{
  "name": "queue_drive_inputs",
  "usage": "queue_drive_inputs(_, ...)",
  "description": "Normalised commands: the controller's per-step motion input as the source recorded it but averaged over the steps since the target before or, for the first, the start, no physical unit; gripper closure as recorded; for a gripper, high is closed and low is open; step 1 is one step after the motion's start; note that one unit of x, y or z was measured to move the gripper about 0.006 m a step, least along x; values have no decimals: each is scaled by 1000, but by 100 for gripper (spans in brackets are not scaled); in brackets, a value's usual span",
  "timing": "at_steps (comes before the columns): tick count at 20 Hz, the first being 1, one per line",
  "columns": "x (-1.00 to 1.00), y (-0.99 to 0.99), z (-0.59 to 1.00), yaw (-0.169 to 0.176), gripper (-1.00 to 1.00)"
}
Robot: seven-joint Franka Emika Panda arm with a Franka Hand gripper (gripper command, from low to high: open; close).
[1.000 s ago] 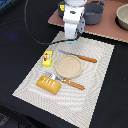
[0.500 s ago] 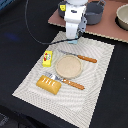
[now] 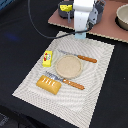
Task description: Interact with the objects in diverse but meaningful ways.
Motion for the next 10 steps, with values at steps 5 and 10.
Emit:
queue_drive_inputs(5, -152, -683, 482, 0, 100)
queue_drive_inputs(10, -246, -786, 333, 0, 100)
